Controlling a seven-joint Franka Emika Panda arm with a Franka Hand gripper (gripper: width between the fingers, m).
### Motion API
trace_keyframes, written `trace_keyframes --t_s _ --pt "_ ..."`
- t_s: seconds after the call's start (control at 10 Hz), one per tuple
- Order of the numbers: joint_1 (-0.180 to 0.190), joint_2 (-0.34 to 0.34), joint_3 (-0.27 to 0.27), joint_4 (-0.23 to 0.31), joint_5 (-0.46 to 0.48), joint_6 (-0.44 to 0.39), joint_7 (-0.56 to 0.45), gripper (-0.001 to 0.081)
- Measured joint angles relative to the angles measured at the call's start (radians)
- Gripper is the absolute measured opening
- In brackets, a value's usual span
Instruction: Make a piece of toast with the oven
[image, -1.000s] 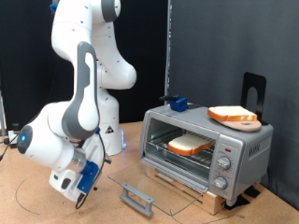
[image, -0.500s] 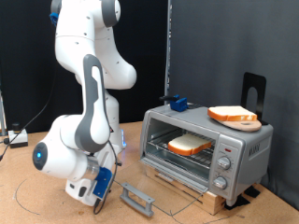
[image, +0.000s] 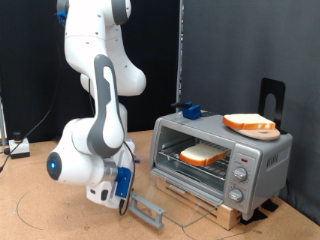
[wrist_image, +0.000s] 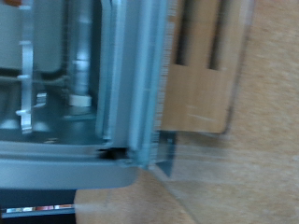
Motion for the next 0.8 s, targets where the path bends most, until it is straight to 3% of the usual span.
trace_keyframes --t_s 0.4,0.8 --pt "-0.047 -0.091 -0.003 -0.020 0.005 -0.168 -0.018 0.0807" --pt "-0.047 -0.205 0.018 -0.088 0.045 -0.246 -0.019 0.0807"
